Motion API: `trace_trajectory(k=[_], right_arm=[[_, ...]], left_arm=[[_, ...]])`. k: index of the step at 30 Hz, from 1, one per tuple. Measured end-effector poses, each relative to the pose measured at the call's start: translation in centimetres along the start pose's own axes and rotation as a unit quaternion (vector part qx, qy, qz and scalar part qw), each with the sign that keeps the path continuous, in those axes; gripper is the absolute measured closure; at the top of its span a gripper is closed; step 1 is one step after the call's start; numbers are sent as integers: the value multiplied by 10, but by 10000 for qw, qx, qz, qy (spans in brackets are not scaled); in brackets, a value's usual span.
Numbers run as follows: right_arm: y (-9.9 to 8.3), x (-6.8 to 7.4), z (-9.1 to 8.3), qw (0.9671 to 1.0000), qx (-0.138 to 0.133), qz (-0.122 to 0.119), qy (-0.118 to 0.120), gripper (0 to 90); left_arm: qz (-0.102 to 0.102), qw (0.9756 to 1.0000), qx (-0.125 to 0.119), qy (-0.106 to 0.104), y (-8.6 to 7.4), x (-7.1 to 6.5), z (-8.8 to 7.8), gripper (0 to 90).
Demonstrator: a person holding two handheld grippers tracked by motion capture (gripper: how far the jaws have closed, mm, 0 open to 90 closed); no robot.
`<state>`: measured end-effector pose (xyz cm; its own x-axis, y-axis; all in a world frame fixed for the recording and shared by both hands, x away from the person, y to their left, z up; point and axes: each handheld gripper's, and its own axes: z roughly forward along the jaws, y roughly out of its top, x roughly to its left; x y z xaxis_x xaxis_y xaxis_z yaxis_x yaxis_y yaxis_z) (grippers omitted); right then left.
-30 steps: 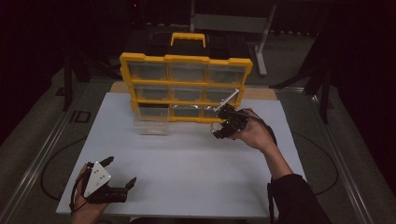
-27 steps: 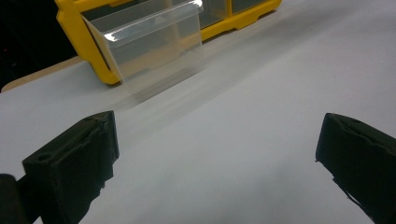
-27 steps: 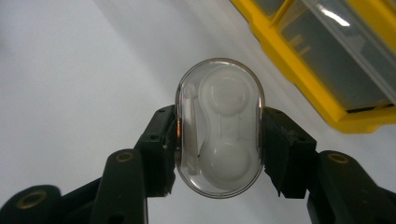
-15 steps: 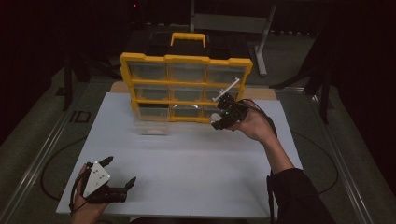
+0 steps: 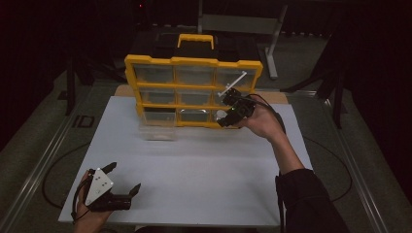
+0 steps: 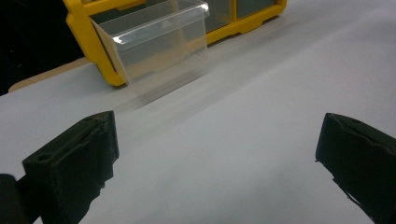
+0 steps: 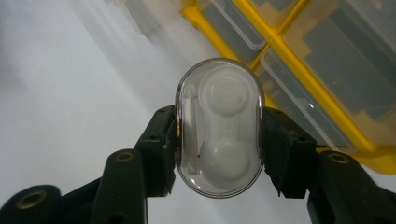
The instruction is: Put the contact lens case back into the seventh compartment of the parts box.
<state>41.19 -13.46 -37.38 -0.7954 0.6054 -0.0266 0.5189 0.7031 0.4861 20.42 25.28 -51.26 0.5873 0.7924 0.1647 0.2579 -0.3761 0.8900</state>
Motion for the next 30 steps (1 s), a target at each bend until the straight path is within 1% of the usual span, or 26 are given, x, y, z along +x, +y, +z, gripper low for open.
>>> trace_trajectory(k=[9, 13, 16, 22, 27, 30], right_arm=[[14, -1, -5, 9999, -78, -64, 30, 487], [19, -2, -6, 10000, -87, -39, 17, 488], [22, -3, -8, 9998, -183, 10, 67, 488], [29, -4, -8, 9996, -247, 36, 102, 488], [35, -1, -6, 9996, -247, 7, 124, 488], [39, 1, -4, 9996, -249, -50, 126, 488]], left_arm=[[-16, 10000, -17, 17, 0, 1, -1, 3], [-37, 10000, -34, 31, 0, 1, -1, 3], [-49, 10000, -48, 42, 0, 0, -1, 3], [-42, 10000, -41, 50, 0, 1, -1, 3], [-36, 10000, -41, 46, -1, 1, -1, 3], [-42, 10000, -44, 47, -1, 1, -1, 3]])
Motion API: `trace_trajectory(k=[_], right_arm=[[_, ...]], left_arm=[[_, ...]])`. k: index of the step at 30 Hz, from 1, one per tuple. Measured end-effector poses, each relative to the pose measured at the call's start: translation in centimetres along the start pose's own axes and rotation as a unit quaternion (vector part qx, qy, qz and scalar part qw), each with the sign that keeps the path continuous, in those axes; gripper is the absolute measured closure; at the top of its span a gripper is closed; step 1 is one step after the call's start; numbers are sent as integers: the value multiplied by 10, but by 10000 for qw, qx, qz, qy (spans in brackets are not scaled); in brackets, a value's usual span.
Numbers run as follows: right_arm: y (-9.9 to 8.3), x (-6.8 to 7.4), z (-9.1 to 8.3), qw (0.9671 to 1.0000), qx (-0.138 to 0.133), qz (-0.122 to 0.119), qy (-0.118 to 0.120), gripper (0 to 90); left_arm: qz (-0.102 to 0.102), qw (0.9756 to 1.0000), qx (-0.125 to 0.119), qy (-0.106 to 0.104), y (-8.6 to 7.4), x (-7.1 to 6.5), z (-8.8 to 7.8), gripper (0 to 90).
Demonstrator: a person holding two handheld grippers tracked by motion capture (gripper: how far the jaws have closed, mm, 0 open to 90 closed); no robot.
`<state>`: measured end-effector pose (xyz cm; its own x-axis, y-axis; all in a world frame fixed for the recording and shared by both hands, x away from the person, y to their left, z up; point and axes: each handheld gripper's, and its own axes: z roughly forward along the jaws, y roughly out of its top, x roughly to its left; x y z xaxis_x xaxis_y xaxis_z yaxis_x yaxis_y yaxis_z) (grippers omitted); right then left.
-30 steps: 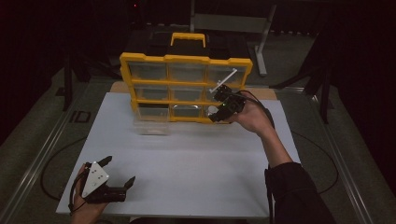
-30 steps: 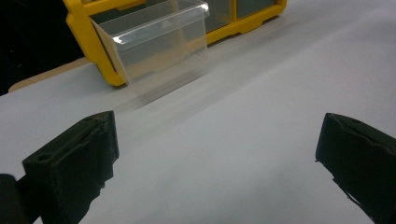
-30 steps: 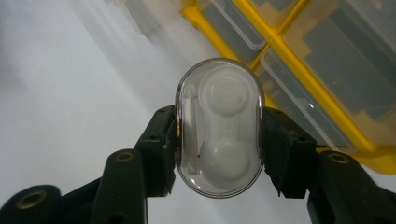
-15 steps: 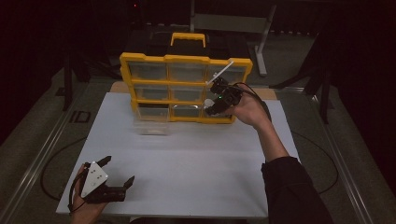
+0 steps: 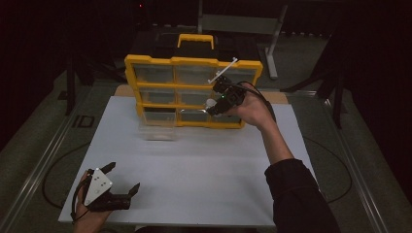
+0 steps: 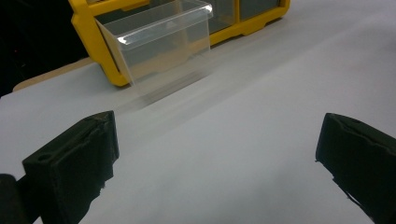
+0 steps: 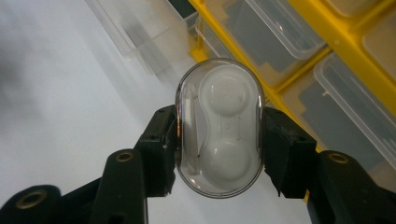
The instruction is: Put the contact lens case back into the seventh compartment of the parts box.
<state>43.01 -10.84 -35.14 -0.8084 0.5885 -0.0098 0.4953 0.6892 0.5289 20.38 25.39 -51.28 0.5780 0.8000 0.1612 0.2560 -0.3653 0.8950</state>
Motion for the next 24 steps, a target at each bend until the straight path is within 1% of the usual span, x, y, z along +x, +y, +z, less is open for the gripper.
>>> trace_trajectory(k=[6, 8, 13, 15, 16, 17, 24], right_arm=[[7, 4, 1, 9999, -15, -103, 1, 488], [9, 4, 1, 10000, -35, -86, 24, 488], [15, 8, 4, 9999, -37, -148, 27, 488], [15, 8, 4, 9999, -37, -148, 27, 488], [17, 8, 5, 9999, -45, -129, 38, 488], [21, 10, 7, 9998, -59, -188, 48, 488], [29, 16, 9, 9996, -73, -249, 62, 488]], left_arm=[[1, 10000, -13, 12, 0, 0, 0, 3], [1, 10000, -15, 13, 0, 0, 0, 3], [-3, 10000, -23, 18, 0, 1, -1, 3], [-4, 10000, -23, 16, 0, 1, -1, 3], [-4, 10000, -23, 16, 0, 1, -1, 3], [-1, 10000, -26, 17, 0, 1, -1, 3], [3, 10000, -29, 21, 0, 1, -1, 3]])
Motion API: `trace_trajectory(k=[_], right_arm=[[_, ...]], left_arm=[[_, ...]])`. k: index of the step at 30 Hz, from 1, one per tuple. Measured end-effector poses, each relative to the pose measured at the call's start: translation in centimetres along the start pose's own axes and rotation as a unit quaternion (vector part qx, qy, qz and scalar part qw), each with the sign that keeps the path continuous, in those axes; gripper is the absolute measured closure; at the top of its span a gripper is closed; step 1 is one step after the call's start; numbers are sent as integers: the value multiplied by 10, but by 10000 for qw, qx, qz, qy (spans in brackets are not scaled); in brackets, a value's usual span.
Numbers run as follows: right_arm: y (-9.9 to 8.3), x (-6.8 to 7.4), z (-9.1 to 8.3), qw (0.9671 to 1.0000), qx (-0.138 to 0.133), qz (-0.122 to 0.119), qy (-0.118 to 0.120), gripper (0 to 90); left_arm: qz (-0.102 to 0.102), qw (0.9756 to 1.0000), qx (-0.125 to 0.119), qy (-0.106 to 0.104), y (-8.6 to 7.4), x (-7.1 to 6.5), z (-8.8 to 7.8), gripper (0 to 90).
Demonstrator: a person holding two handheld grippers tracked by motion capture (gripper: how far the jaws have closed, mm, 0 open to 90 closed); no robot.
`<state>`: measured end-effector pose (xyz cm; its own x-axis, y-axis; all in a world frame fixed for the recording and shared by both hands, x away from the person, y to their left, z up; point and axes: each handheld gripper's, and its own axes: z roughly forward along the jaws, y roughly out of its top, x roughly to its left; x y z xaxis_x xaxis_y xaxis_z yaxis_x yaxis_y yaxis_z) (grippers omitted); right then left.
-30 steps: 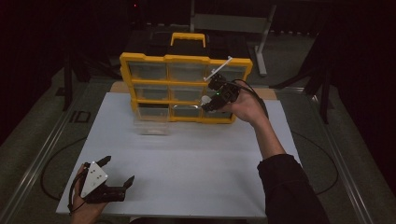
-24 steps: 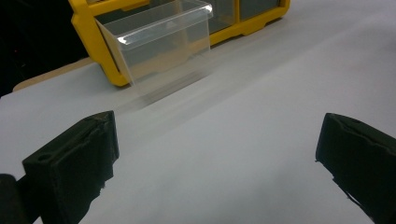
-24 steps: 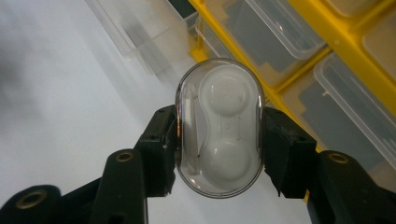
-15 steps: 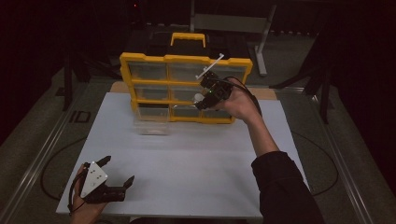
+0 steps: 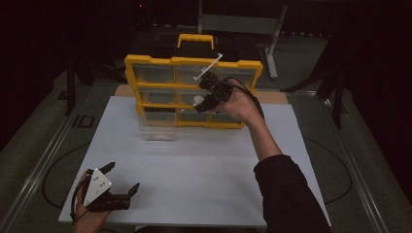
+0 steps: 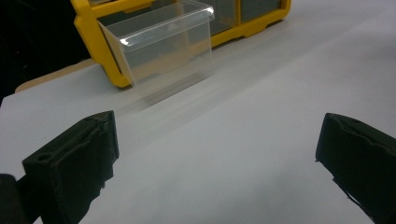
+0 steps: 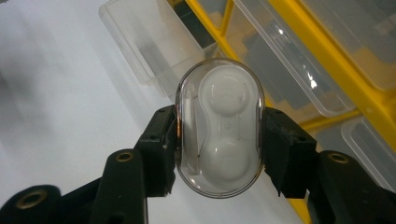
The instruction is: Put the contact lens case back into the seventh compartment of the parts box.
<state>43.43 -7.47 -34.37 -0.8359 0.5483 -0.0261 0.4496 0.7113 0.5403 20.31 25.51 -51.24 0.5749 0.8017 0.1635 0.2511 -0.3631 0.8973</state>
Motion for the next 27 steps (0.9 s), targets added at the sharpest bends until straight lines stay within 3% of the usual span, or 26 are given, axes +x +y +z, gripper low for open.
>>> trace_trajectory(k=[10, 27], right_arm=[[12, 8, 10, 9999, -43, -108, 73, 488], [26, 20, 21, 9997, -206, -88, 99, 488]], left_arm=[[-12, 10000, -18, 30, -1, 0, -2, 3], [2, 10000, -38, 13, -1, -1, -2, 3]])
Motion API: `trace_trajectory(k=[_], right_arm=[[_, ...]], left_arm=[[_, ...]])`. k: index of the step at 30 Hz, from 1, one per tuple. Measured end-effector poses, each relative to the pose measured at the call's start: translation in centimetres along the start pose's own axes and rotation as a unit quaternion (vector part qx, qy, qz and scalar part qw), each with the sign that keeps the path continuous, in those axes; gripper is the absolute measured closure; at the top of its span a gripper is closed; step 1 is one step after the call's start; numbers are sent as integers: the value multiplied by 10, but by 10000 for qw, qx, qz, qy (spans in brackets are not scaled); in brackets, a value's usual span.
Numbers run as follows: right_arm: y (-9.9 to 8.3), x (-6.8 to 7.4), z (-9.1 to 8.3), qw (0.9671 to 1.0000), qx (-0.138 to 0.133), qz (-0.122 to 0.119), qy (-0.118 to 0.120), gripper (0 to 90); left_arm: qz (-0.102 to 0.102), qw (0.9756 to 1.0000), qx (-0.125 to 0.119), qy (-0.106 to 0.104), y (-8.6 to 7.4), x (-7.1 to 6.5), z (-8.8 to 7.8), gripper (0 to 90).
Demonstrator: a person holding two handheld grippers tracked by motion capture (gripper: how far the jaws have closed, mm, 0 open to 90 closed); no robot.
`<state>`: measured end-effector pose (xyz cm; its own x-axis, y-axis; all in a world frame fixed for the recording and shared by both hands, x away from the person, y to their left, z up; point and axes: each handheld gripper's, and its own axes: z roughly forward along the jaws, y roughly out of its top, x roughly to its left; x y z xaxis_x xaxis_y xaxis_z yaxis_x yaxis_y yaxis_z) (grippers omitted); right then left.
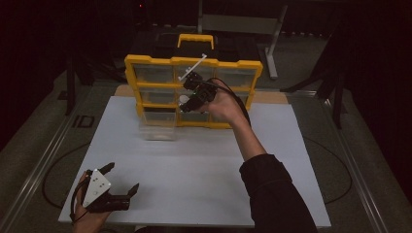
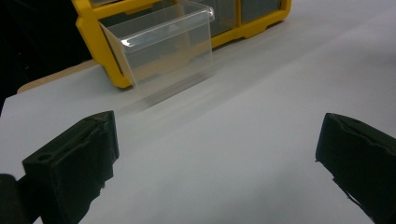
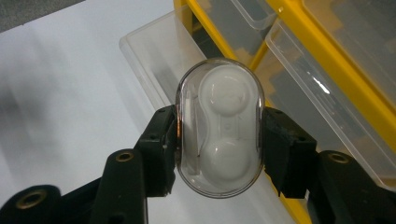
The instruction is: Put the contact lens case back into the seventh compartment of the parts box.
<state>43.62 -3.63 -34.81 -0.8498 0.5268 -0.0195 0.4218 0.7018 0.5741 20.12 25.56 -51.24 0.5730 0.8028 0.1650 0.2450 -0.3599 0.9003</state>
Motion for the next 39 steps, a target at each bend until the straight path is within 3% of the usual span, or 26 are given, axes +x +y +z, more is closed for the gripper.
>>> trace_trajectory(k=[13, 27, 39], right_arm=[[8, 7, 10, 9998, -163, 55, 55, 487], [21, 16, 26, 9998, -140, -62, 87, 487], [28, 22, 51, 9999, -131, 101, -4, 486]], left_arm=[[0, 10000, 0, -36, 0, -1, 1, 3], [-13, 10000, -4, -63, 0, -1, 2, 3], [-38, 10000, -32, -63, 0, 0, 2, 3]])
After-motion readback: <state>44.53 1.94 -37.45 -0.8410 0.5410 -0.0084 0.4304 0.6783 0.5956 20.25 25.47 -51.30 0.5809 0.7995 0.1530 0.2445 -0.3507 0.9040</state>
